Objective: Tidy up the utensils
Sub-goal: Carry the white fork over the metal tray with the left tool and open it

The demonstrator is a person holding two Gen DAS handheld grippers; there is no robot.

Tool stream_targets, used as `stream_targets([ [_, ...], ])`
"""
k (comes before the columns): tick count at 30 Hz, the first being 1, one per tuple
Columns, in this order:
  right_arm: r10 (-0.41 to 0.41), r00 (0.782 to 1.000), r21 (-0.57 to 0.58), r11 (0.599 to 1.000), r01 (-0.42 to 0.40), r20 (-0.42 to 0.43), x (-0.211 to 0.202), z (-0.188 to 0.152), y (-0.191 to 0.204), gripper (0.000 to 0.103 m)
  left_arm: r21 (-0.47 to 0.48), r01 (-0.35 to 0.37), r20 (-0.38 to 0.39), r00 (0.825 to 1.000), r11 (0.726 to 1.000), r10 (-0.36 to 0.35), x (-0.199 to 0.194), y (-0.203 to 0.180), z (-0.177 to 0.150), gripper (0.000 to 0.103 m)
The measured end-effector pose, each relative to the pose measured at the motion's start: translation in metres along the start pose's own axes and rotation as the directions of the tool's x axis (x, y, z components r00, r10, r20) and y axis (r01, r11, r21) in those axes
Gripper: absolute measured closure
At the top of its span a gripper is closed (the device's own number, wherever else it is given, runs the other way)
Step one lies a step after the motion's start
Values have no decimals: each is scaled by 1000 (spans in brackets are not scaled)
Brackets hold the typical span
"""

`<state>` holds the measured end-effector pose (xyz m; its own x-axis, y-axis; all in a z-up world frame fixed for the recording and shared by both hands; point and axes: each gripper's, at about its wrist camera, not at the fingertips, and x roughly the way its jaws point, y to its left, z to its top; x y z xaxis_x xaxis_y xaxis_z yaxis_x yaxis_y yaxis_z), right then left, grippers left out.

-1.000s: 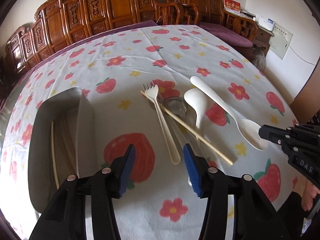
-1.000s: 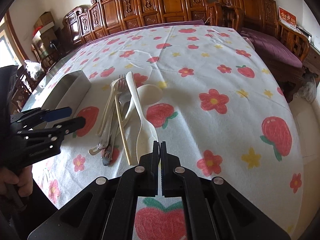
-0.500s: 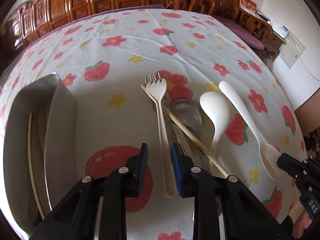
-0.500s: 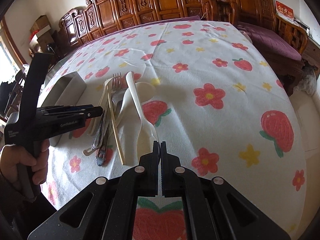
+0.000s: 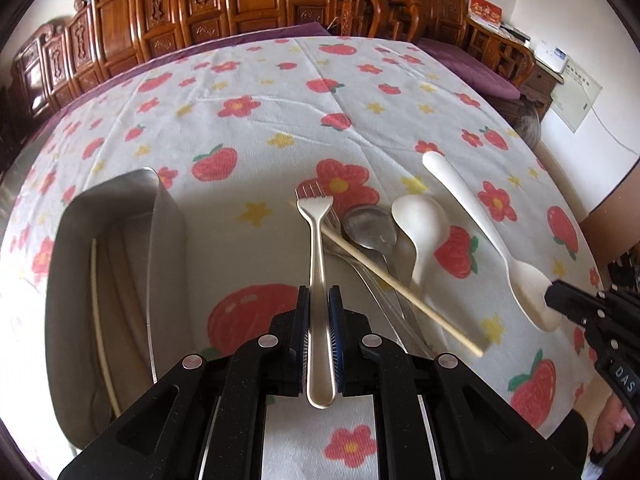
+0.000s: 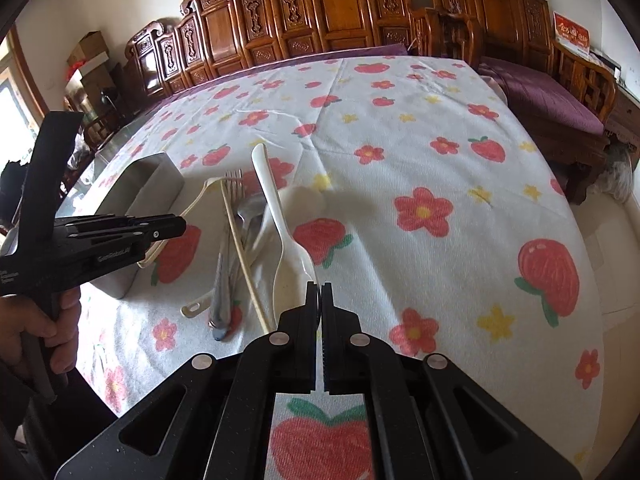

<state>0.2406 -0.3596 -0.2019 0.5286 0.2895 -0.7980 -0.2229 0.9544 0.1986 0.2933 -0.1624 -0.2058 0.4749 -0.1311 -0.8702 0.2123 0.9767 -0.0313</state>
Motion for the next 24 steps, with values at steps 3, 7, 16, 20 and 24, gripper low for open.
stream_targets([
  [3, 3, 1000, -8, 1000, -3, 12, -5, 2, 4, 100, 23, -27, 42, 999, 999, 26, -13, -2, 1, 95],
  [7, 3, 1000, -22, 1000, -2, 15, -7, 3, 9, 100, 17, -37, 64, 997, 999, 36, -21, 2, 6, 95],
  [16, 4, 1000, -34, 999, -3, 10, -6, 1, 15, 100, 8, -29, 115, 993, 1000, 28, -42, 10, 14, 95],
  [20, 12, 1000, -46, 999, -12, 16, -9, 2, 22, 100, 14, -27, 135, 990, 1000, 25, -56, 12, 8, 95],
  [24, 19, 999, -73, 997, -17, 31, -17, 3, 34, 100, 17, -29, 168, 985, 999, 25, -78, 17, -1, 95],
])
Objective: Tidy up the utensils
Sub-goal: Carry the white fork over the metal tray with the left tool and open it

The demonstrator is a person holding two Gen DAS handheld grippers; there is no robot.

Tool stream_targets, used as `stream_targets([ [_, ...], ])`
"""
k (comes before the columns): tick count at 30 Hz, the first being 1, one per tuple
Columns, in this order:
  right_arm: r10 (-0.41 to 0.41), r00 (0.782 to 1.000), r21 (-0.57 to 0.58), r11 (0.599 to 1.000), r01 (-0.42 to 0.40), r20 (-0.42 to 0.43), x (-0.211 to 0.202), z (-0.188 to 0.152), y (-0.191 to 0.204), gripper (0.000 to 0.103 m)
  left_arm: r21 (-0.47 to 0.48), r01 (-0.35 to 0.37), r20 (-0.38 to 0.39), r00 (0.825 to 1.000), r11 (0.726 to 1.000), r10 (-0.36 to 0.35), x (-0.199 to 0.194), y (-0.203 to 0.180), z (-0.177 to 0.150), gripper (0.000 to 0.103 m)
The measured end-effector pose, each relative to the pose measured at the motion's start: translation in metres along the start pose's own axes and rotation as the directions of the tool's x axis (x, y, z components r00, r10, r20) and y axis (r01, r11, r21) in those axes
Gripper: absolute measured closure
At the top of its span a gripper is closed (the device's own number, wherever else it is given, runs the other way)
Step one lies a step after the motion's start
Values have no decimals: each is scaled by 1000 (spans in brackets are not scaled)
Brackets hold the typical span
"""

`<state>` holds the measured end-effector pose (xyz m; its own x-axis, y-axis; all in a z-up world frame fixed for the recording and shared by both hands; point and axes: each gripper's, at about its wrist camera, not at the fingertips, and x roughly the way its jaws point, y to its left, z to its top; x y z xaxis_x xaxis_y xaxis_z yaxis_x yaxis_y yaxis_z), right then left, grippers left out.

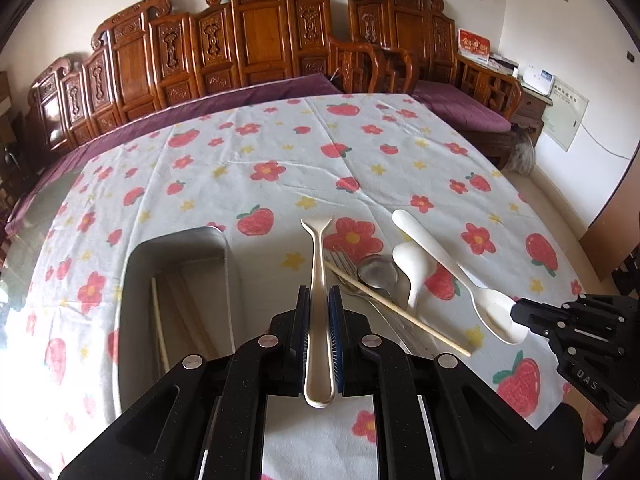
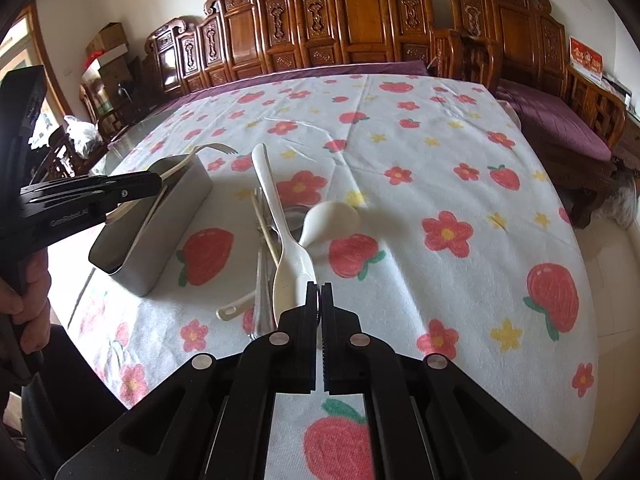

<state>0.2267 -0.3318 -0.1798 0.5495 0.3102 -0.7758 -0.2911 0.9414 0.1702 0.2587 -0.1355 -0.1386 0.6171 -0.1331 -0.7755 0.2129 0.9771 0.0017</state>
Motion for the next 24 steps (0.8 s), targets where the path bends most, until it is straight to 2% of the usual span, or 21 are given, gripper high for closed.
stream_targets([
  [11, 55, 998, -52, 997, -53, 25, -13, 3, 35, 100, -24, -12, 43, 999, 1000, 13, -38, 31, -12, 95],
  [24, 81, 996, -102, 992, -78, 23, -15, 0, 62, 100, -87, -66, 12, 998, 994, 67, -33, 83, -27, 95],
])
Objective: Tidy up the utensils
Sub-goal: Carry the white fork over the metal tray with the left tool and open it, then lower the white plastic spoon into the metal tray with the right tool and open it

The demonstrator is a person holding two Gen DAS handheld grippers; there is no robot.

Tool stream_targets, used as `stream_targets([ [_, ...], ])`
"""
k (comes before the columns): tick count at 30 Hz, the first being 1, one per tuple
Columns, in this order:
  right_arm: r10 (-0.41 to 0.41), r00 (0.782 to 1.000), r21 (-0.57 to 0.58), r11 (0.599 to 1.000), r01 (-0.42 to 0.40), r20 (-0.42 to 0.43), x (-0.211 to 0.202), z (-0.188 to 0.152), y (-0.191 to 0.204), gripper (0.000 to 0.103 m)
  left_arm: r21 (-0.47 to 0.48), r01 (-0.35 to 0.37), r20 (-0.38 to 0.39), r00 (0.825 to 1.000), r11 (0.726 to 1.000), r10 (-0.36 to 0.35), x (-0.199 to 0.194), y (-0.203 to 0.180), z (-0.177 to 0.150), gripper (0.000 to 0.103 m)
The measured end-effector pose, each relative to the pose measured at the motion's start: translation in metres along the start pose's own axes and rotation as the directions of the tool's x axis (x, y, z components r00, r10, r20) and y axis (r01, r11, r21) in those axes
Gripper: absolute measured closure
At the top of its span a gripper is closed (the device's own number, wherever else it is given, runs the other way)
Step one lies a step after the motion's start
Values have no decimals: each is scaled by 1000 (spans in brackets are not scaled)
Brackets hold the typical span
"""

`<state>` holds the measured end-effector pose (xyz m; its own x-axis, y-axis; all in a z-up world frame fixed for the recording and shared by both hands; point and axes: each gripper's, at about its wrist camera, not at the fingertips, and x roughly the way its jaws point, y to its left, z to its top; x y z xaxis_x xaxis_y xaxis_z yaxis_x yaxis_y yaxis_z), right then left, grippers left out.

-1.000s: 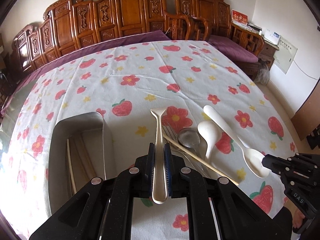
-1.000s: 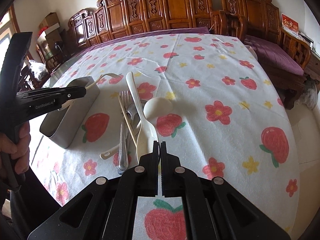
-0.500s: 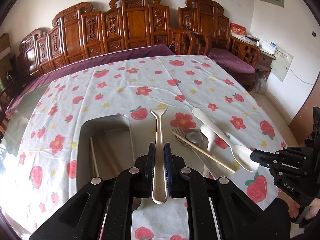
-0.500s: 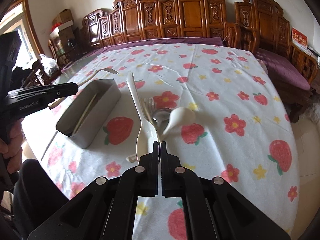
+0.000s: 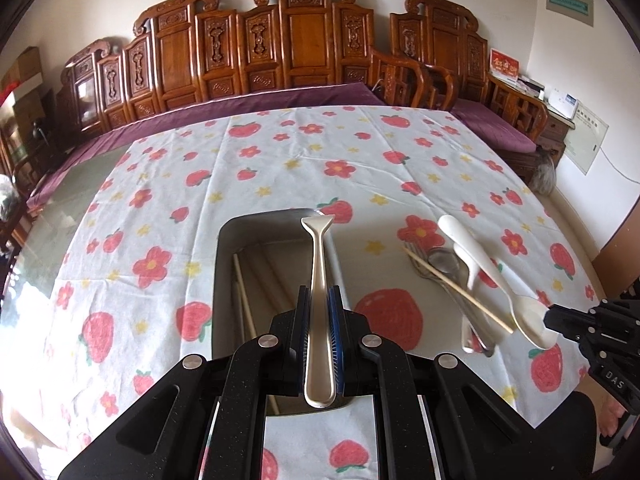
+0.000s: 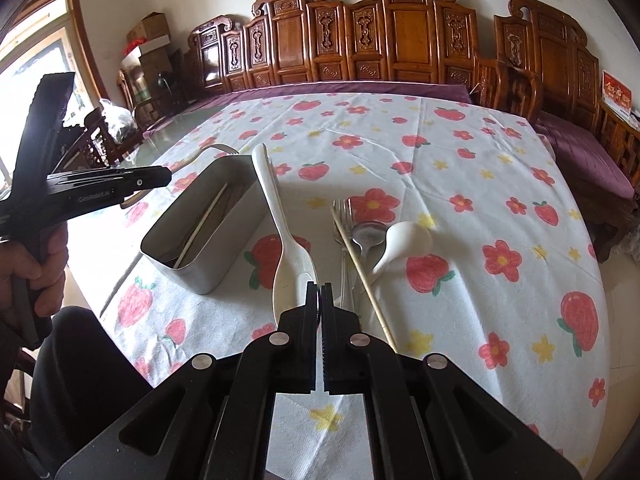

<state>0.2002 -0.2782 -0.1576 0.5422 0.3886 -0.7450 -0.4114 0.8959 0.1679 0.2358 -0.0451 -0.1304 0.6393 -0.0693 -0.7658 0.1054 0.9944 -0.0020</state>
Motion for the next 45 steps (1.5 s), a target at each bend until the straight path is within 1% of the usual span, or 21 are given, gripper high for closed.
stream_targets([
  [9, 0, 1000, -18, 1000, 0, -17, 6, -4, 10, 100, -21, -29, -56, 998, 999, 27, 28, 24, -12, 94],
  [15, 1, 999, -26, 1000, -2, -32, 13, -7, 14, 100, -30, -37, -83, 996, 999, 34, 44, 31, -15, 94],
  [26, 9, 999, -13, 1000, -10, -48, 18, -9, 11, 100, -17, -37, -132, 991, 999, 35, 71, 30, -11, 94],
  [31, 11, 998, -9, 1000, -12, -54, 20, -10, 12, 100, -10, -32, -179, 983, 999, 30, 86, 25, -13, 94],
  [32, 10, 999, -10, 1000, -11, -54, 20, -10, 12, 100, -8, -28, -188, 982, 1000, 26, 88, 24, -14, 93],
  [33, 10, 999, -11, 1000, -11, -54, 21, -10, 13, 100, -6, -23, -195, 980, 1000, 22, 89, 23, -15, 86],
  [34, 11, 998, -11, 1000, -11, -55, 22, -10, 14, 100, -3, -20, -190, 982, 1000, 19, 87, 23, -16, 77],
  [36, 9, 998, -14, 1000, -10, -58, 25, -8, 19, 100, 5, -19, -167, 986, 1000, 19, 81, 24, -18, 69],
  [39, 7, 998, -25, 1000, -9, -58, 29, -6, 28, 100, 8, -7, -145, 989, 1000, 8, 70, 29, -20, 65],
  [45, 34, 997, -17, 999, -35, -63, 47, 8, 51, 100, 18, -11, -103, 995, 1000, 13, 42, 48, -21, 64],
])
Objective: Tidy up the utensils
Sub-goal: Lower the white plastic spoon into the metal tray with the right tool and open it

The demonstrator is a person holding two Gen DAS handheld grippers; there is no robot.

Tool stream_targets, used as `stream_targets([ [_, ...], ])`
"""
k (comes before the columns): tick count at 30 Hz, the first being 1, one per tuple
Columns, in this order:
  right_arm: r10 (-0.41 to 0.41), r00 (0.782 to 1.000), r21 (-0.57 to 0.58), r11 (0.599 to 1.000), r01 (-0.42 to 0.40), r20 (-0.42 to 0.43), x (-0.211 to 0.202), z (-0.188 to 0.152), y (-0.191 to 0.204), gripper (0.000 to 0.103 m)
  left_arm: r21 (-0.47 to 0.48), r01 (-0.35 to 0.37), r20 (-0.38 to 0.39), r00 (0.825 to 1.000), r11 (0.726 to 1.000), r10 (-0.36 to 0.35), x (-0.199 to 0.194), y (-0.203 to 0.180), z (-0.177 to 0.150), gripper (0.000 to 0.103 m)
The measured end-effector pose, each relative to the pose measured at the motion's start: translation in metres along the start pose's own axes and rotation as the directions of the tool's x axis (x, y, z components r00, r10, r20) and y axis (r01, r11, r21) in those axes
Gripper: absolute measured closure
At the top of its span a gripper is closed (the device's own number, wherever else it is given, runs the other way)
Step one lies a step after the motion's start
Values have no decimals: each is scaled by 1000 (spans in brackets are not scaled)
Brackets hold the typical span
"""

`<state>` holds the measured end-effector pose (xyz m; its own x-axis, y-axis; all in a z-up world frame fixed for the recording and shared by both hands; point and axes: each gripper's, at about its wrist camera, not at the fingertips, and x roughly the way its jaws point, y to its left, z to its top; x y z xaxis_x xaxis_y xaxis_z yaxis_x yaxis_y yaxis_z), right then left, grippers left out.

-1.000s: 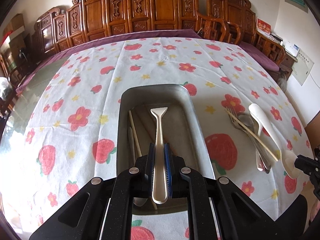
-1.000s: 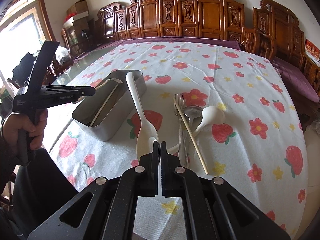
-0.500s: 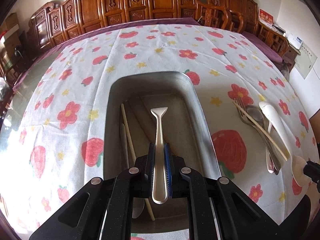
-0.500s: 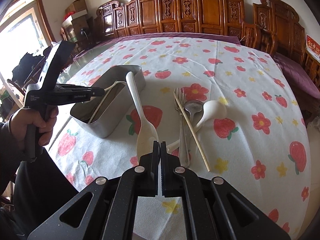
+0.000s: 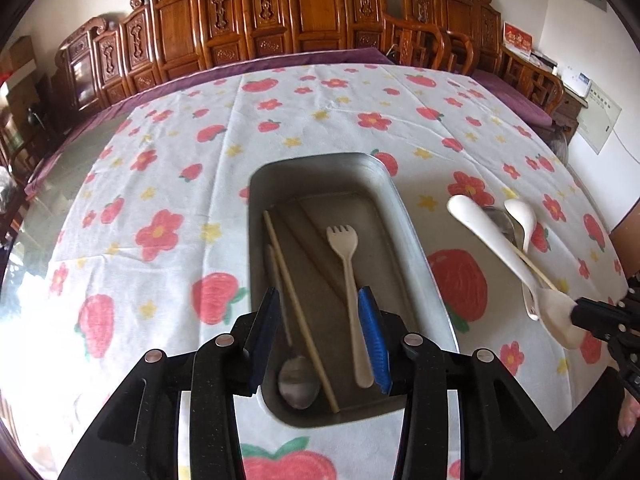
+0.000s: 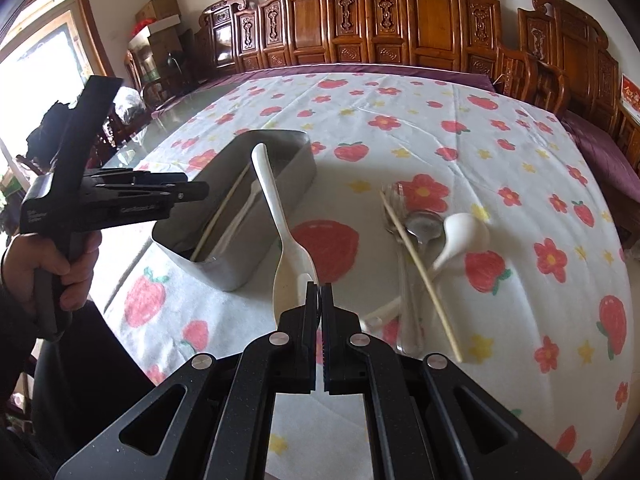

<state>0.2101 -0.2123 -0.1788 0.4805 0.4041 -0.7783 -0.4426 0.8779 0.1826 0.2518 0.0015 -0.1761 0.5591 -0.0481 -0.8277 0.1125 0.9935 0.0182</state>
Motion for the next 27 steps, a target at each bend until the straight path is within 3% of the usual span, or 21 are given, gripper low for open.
stream_targets([
  [13, -45, 999, 15, 999, 45, -15, 43, 45, 47, 100, -5, -24, 92, 995, 1000, 24, -62, 53, -6, 64],
  [27, -114, 991, 27, 993, 116, -68, 83, 74, 72, 100, -30, -19, 133, 991, 999, 23, -84, 73, -10, 64],
])
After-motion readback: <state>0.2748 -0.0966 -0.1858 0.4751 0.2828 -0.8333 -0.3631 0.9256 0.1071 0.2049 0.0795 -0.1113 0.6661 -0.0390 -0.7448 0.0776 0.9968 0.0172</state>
